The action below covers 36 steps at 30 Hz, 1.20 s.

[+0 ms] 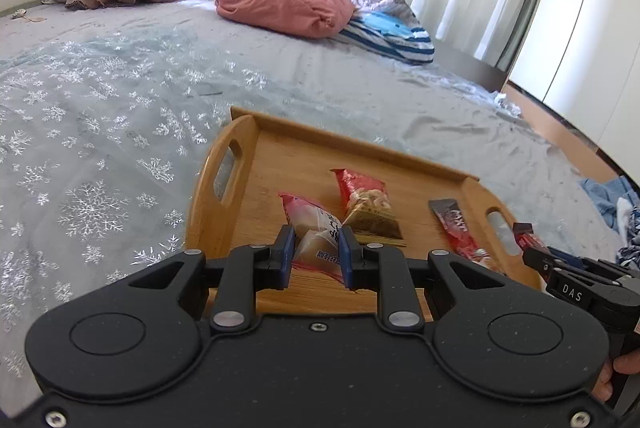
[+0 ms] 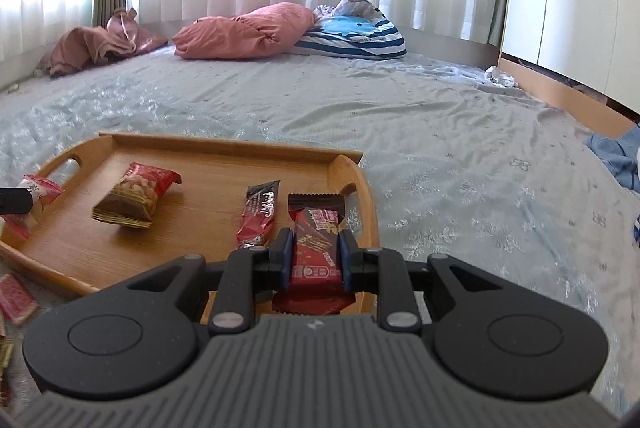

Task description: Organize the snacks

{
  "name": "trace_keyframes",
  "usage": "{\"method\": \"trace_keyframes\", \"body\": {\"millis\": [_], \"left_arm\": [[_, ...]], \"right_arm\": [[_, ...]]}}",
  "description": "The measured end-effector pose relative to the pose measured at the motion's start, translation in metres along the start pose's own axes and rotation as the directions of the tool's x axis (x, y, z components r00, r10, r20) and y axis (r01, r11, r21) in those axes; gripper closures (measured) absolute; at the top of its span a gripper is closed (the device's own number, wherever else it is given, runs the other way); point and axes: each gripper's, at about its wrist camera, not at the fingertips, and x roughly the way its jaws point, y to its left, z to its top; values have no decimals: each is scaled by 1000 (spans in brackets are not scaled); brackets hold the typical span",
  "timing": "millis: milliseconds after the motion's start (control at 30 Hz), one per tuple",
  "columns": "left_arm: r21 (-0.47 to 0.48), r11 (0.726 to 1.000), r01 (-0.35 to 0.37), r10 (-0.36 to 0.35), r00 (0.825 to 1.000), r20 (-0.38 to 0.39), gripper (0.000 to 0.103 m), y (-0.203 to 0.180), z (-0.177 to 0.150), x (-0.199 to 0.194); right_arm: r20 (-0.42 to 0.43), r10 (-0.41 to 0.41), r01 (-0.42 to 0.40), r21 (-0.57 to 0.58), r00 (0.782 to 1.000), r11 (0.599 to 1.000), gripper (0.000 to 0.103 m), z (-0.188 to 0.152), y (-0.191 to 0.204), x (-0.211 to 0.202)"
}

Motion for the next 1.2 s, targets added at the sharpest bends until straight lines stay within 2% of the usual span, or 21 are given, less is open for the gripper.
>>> {"method": "trace_keyframes", "body": {"millis": [267,900,1200], "left_arm": [[4,1000,-21,21,999,-29,81,-1,-1,27],[3,1000,-27,28,997,-65,81,-7,1,55],[93,996,-5,17,992,-122,81,-17,11,65]], "right_arm": [[-24,0,-1,-61,1000,998,74,-2,11,23],[-75,33,-35,-28,997,999,74,-7,10,46],[-79,40,-44,-43,996,998,74,-6,11,48]]}}
